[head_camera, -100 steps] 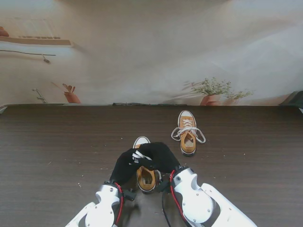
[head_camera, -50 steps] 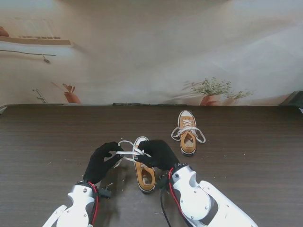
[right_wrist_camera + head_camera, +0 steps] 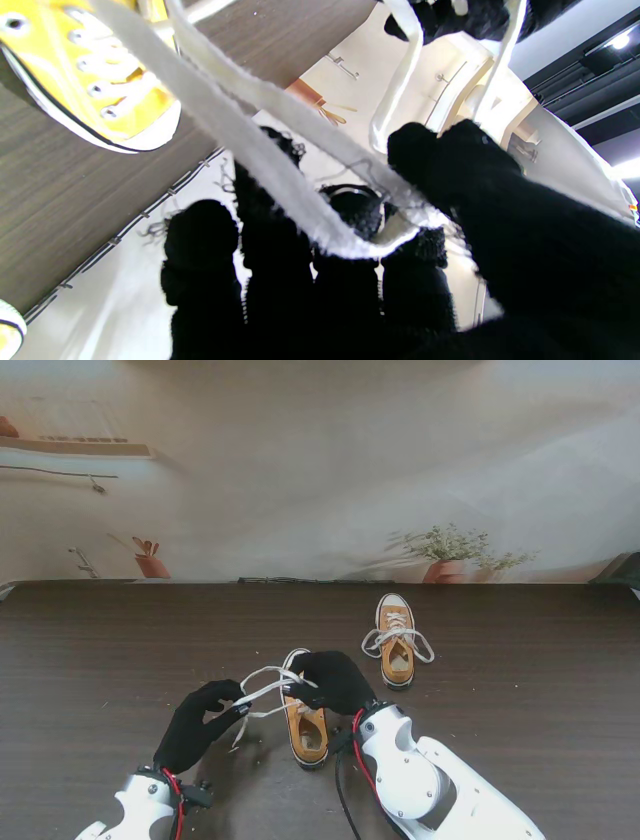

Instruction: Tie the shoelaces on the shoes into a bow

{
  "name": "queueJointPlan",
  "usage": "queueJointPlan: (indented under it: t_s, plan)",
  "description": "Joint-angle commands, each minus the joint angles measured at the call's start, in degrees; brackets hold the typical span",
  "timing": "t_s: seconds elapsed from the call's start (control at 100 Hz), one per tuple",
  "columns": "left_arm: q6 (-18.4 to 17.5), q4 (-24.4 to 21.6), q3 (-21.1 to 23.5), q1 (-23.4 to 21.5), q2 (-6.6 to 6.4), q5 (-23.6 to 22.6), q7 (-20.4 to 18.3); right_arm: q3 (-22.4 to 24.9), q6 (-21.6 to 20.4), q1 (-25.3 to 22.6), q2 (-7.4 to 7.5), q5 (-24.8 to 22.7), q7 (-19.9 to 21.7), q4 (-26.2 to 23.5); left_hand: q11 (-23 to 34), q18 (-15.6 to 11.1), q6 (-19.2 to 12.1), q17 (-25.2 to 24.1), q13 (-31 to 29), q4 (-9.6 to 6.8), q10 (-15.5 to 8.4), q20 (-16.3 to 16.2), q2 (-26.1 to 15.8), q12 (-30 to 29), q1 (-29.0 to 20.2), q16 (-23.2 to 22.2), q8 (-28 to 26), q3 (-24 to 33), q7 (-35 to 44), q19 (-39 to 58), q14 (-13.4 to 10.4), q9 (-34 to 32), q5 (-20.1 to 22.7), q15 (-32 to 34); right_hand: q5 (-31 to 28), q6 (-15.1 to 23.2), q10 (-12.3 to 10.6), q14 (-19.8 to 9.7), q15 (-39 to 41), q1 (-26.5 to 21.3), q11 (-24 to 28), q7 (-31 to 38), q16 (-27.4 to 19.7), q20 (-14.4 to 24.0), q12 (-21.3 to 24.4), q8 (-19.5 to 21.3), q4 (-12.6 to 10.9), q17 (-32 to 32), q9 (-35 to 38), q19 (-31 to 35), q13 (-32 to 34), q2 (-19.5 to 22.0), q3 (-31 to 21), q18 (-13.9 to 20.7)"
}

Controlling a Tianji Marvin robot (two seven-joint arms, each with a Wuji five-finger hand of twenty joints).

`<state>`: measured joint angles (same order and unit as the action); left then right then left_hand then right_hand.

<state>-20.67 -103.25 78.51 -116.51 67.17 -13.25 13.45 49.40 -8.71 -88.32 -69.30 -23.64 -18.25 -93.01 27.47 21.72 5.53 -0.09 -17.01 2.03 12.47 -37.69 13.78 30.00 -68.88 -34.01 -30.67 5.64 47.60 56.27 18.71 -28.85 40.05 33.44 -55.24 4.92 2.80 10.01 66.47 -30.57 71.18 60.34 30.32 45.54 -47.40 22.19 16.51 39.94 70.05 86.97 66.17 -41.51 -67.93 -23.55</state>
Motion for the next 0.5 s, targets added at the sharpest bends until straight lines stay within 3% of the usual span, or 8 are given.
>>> queueJointPlan:
  t_s: [0.0, 0.22, 0.49]
  plan:
    - [-0.15, -0.43, -0.67, -0.7, 0.06, 0.1, -0.83, -0.04, 0.26, 0.08, -0.06, 0.07, 0.66, -0.37, -0.79, -0.07, -0.1, -0.28, -0.41, -1.0, 0.42, -0.39, -2.91, -0.93, -2.82, 0.23, -0.99, -2.01, 0.31, -0.09, -0.07, -0.62, 0.15, -0.45, 0.28, 1.68, 0.05, -0.05, 1.14, -1.97, 1.03, 2.22, -0.23, -0.27, -0.64, 0.15, 0.82, 0.61, 2.42, 0.97, 2.14, 1.05, -0.7, -0.96]
    - [0.27, -0.09, -1.12, -0.58, 0.04, 0.87, -1.21, -0.19, -0.04, -0.03, -0.17, 0.3, 0.39, -0.22, -1.03, -0.03, -0.74, -0.19, -0.81, -1.08, 0.39, -0.75, -3.45, -0.86, -2.52, 0.12, -1.21, -2.78, -0.18, -0.18, 0.0, -0.97, -0.14, -0.6, 0.49, 2.03, -0.26, 0.02, 1.19, -1.78, 1.01, 2.04, -0.24, -0.21, -0.67, 0.43, 0.86, 0.48, 2.44, 1.12, 2.05, 1.28, -0.5, -0.83]
    - [0.92, 0.83, 1.14, -0.79, 1.08, -2.87, 4.4, 0.23, -0.05, -0.59, -0.37, 0.39, -0.57, 0.1, -0.97, 0.54, -1.43, 0.23, -1.56, -1.27, 0.48, -1.32, -3.5, -0.55, -2.55, -0.25, -1.03, -3.47, -0.74, -0.13, 0.12, -1.59, -0.08, -0.39, 0.86, 2.12, -0.51, 0.42, 0.14, -2.06, -0.11, 1.36, -0.62, -0.51, -0.18, 0.01, 0.79, -0.66, 1.51, 0.29, 1.16, 1.32, -0.37, -0.87]
